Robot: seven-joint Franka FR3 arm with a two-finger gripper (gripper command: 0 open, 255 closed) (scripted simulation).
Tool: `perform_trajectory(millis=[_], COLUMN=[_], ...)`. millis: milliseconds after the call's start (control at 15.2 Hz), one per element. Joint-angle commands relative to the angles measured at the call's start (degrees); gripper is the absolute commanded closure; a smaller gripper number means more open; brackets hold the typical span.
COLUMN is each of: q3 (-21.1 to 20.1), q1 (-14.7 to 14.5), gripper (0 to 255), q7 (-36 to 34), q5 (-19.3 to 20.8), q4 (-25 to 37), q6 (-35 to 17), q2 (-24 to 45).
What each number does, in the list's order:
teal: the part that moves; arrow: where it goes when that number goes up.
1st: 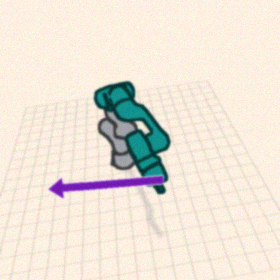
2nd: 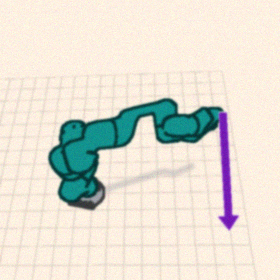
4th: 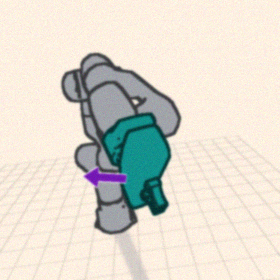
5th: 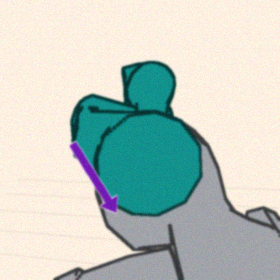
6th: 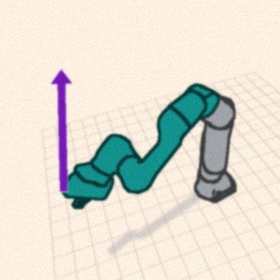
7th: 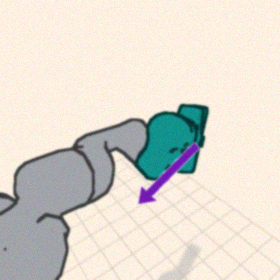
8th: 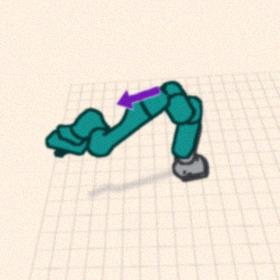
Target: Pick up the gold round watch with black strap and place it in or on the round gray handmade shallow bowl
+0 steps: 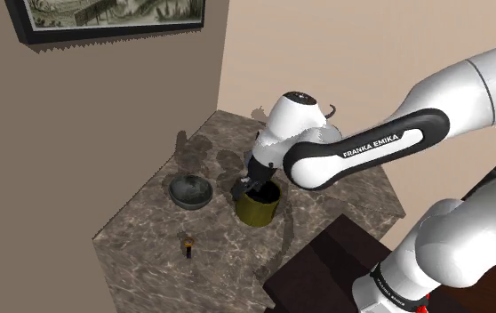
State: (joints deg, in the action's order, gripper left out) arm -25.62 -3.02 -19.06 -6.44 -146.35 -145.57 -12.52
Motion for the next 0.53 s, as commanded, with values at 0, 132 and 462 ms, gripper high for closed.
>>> perform_trajectory(millis=[0, 132, 462], q3=[-2.64, -4.48, -3.21], q1=[0.82, 1.75, -0.95], gripper=[0, 0, 0], q7=[-4.88, -10.46, -26.57], q5=[3.81, 9.52, 27.3], q4=[1.49, 3.45, 10.35], q6=[-3.04, -5.58, -8.9], q2=[4.74, 9.97, 23.49])
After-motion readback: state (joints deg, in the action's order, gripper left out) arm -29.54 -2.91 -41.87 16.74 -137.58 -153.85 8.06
